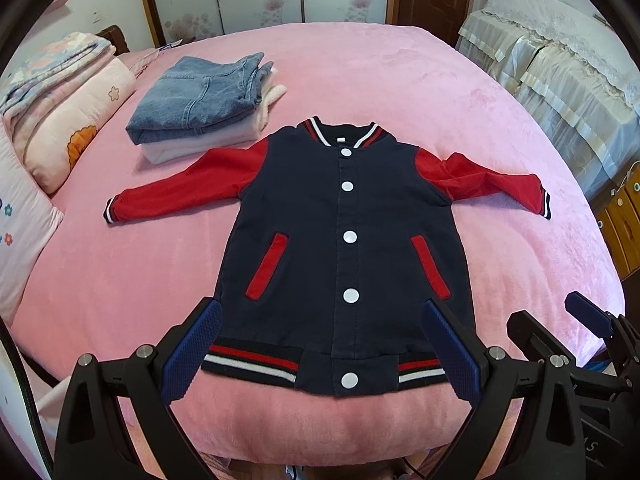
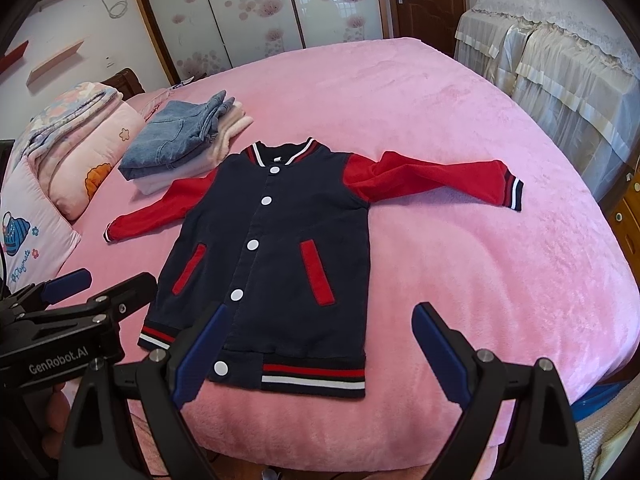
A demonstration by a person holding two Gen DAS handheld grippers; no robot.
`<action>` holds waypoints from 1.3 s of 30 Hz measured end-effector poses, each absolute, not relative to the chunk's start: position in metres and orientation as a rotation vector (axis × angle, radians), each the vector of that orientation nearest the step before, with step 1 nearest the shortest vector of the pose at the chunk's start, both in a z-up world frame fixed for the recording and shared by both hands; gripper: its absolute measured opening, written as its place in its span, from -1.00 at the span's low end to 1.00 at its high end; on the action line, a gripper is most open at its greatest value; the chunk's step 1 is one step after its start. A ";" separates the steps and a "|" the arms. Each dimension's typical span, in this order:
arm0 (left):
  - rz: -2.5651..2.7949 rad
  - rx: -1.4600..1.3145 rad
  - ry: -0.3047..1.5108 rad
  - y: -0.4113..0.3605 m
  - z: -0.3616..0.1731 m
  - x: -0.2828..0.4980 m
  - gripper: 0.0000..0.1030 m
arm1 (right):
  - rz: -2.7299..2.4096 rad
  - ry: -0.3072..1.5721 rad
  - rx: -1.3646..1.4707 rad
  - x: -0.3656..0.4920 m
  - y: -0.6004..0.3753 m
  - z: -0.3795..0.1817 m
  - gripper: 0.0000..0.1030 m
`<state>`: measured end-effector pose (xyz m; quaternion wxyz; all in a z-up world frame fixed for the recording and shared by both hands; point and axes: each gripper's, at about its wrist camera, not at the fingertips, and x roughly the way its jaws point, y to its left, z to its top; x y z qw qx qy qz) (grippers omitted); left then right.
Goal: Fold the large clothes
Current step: 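Move the right tool to the red sleeve cuff and grasp it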
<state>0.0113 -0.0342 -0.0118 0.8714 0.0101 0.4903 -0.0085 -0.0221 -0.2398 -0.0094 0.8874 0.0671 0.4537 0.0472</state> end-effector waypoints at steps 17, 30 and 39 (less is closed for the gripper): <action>-0.061 0.042 0.926 -0.063 0.008 0.063 0.92 | 0.078 0.919 0.215 0.021 -0.279 -0.009 0.81; -0.126 0.116 0.825 -0.098 0.009 0.110 0.92 | 0.013 0.889 0.312 0.071 -0.334 -0.017 0.81; -0.146 0.019 0.888 -0.112 -0.020 0.155 0.93 | -0.058 0.889 0.579 0.110 -0.411 -0.053 0.81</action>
